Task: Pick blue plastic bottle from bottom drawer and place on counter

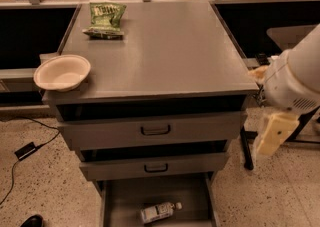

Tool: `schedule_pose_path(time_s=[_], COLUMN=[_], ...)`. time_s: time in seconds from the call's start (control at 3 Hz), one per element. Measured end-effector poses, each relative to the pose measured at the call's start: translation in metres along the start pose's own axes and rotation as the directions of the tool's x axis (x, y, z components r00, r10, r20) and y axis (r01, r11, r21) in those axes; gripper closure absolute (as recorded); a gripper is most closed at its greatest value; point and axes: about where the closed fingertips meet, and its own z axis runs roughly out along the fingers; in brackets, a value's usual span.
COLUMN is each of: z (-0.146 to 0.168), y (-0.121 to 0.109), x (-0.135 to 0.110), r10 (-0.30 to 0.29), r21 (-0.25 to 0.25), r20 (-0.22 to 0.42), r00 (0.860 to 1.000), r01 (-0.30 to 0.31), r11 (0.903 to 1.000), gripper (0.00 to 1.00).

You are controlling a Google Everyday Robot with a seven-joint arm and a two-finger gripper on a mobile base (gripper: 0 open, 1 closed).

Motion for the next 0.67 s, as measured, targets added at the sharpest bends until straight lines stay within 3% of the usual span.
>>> schedule_pose_path(time_s=[0.33, 0.67], z=[0.037, 0.026], y=[0.025, 0.026], x=[0.012, 0.0], r10=[-0.012, -0.039], r21=[-0.052, -0.038], r20=[-0.017, 0.037], r00=[1.0, 0.999], r01=[0.012, 0.041], r11=[0.9986, 0.9985], gripper=[0.0, 0.0])
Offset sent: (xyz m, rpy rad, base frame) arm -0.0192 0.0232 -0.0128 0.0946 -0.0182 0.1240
